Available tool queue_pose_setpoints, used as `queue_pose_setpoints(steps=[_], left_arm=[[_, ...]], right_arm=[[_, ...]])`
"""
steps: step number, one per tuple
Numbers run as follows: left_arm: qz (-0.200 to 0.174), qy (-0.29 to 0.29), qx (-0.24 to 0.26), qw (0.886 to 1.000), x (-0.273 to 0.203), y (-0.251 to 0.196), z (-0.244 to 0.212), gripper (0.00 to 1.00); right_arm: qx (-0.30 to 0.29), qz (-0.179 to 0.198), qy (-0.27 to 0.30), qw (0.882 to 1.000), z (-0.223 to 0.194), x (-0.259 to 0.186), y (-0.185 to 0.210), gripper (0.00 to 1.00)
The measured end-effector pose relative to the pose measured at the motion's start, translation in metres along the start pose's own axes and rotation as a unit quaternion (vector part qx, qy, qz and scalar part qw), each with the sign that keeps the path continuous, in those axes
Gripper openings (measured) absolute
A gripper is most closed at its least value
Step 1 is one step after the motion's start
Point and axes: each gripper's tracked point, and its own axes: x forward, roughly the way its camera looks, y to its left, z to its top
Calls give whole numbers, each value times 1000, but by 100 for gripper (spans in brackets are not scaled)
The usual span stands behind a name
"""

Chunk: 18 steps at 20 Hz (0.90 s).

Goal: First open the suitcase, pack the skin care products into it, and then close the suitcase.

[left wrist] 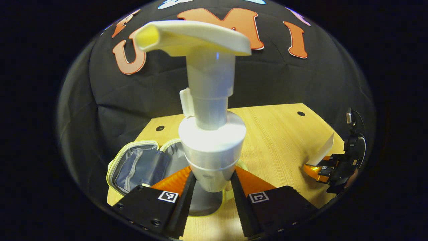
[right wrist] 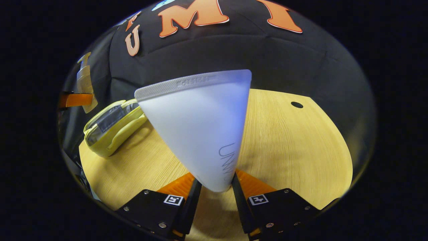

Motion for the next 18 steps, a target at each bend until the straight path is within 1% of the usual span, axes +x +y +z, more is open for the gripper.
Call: queue_pose_setpoints(steps=[3, 6, 11, 14, 15, 16, 18], left_arm=[[13, -9, -11, 1000, -6, 17, 2, 62], [18, -20, -29, 999, -13, 36, 7, 63], [24, -44, -39, 998, -21, 77, 17, 62], [11, -37, -38, 999, -22, 93, 14, 62], [7, -34, -35, 999, -20, 100, 12, 62], [2, -30, -27, 999, -18, 106, 10, 63], [-9, -28, -22, 999, -16, 115, 9, 63]], right_arm=[[-9, 6, -6, 1000, 9, -9, 6, 54], [-21, 17, -20, 999, 28, -22, 18, 54], [-44, 32, -58, 997, 76, -42, 49, 53], [-55, 41, -76, 995, 99, -51, 77, 54], [-60, 39, -78, 994, 105, -52, 85, 49], [-62, 42, -82, 994, 111, -55, 94, 54], [-62, 50, -83, 993, 120, -59, 118, 54]])
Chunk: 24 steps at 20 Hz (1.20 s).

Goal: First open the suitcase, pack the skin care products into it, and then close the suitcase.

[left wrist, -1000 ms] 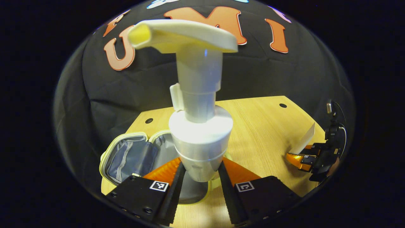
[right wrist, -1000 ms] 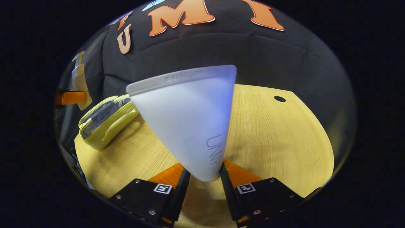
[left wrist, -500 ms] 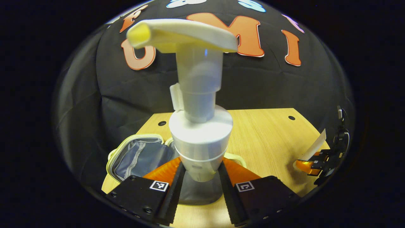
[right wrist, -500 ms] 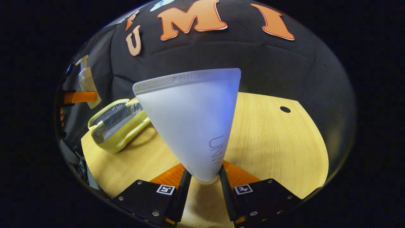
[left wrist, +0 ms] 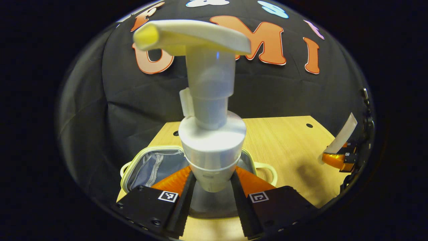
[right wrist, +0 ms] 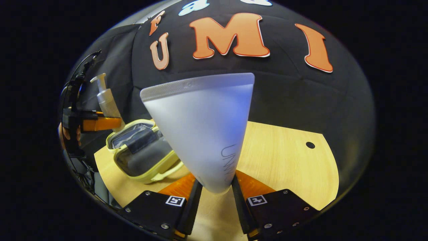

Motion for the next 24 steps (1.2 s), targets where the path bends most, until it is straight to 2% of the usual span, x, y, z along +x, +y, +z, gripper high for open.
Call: queue_pose_setpoints(steps=[7, 11, 12, 13, 15, 21, 23, 24], left_arm=[[-49, 52, 1, 997, 22, 25, -28, 63], [-80, 99, 12, 992, 35, 27, -52, 63], [-84, 108, 13, 991, 41, 28, -58, 63], [-88, 115, 13, 989, 44, 26, -62, 63], [-95, 135, 13, 986, 48, 24, -68, 62], [-104, 209, 27, 972, 71, 23, -101, 63], [-105, 244, 31, 964, 74, 19, -114, 63], [-104, 260, 27, 960, 77, 19, -121, 63]], right_arm=[[-22, 28, 4, 999, 19, 19, 74, 54], [-7, 40, 12, 999, 19, 29, 107, 53], [-4, 41, 14, 999, 17, 33, 112, 48], [-3, 43, 16, 999, 17, 34, 117, 52], [0, 46, 20, 999, 15, 38, 123, 52], [22, 60, 36, 997, 10, 50, 139, 52], [32, 64, 44, 996, 8, 56, 144, 52], [36, 65, 48, 996, 4, 58, 147, 48]])
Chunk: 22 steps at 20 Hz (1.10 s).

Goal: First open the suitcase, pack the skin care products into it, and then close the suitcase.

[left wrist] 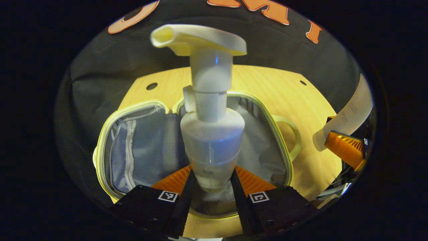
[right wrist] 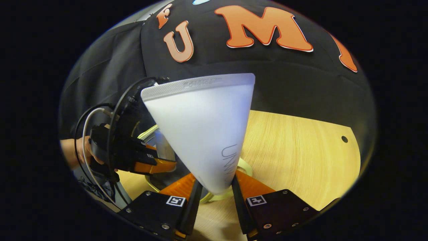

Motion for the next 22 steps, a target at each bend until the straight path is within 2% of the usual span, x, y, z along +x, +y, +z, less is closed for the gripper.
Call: queue_pose_setpoints(steps=[1, 2, 5, 7, 9, 10, 11, 16, 18, 19, 20, 22], left_arm=[[-3, 15, -4, 1000, 8, 1, -4, 63], [-2, 26, -4, 1000, 13, 3, -6, 63], [6, 32, -2, 999, 24, 5, -3, 61], [10, 52, -16, 998, 26, 6, -11, 64], [14, 65, -37, 997, 32, 8, -19, 63], [16, 66, -41, 997, 34, 9, -19, 63], [17, 63, -41, 997, 34, 9, -18, 63], [23, 82, -44, 995, 38, 9, -24, 65], [19, 73, -57, 996, 35, 12, -25, 68], [17, 66, -61, 996, 26, 12, -23, 71], [21, 50, -64, 996, 16, 13, -17, 73], [34, 16, -58, 998, -8, 27, -9, 77]], right_arm=[[3, 1, 4, 1000, -2, 3, 1, 52], [7, 3, 9, 1000, -6, 7, 3, 53], [15, 10, 18, 1000, -13, 10, 8, 52], [20, 13, 27, 999, -18, 12, 10, 52], [25, 17, 32, 999, -21, 18, 14, 52], [30, 22, 38, 999, -23, 19, 16, 48], [36, 23, 43, 998, -25, 21, 18, 52], [63, 35, 74, 995, -33, 35, 33, 52], [67, 35, 86, 993, -37, 40, 35, 52], [70, 35, 91, 993, -38, 42, 36, 48], [74, 37, 95, 992, -40, 44, 38, 52], [80, 38, 104, 991, -43, 47, 39, 52]])
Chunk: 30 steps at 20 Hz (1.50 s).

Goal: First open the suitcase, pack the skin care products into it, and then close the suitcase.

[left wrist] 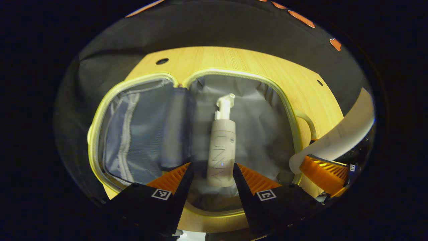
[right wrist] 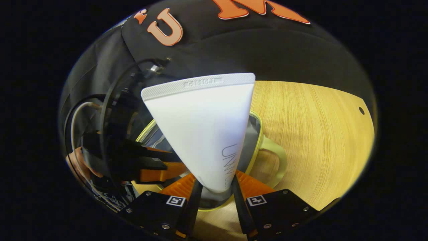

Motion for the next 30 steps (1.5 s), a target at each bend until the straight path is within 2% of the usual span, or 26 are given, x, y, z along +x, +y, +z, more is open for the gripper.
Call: queue_pose_setpoints(steps=[4, 5, 6, 7, 12, 16, 22, 23, 24, 26, 30], left_arm=[[65, -91, -14, 994, -39, 58, 30, 77], [85, -112, -25, 990, -49, 75, 35, 78], [100, -125, -37, 986, -57, 90, 38, 78], [112, -133, -51, 983, -64, 105, 38, 78], [136, -137, -95, 977, -76, 160, 22, 77], [146, -133, -130, 972, -74, 200, 9, 77], [164, -130, -136, 968, -74, 246, 1, 77], [166, -130, -139, 968, -74, 253, 0, 77], [167, -129, -140, 967, -73, 258, -1, 77], [170, -125, -143, 967, -70, 272, -5, 77], [183, -125, -159, 962, -59, 307, -10, 77]], right_arm=[[16, -1, 34, 999, -8, 18, 3, 52], [24, -3, 45, 999, -11, 25, 3, 57], [32, -4, 59, 998, -16, 27, 3, 52], [38, -9, 71, 997, -20, 28, 3, 52], [85, -18, 106, 991, -24, 44, 8, 53], [151, -59, 162, 973, -34, 57, 3, 53], [190, -91, 210, 955, -48, 73, 5, 52], [197, -96, 218, 951, -50, 76, 4, 58], [206, -109, 224, 946, -52, 76, 2, 53], [223, -119, 239, 938, -54, 79, 0, 53], [242, -132, 229, 934, -52, 79, 0, 53]])
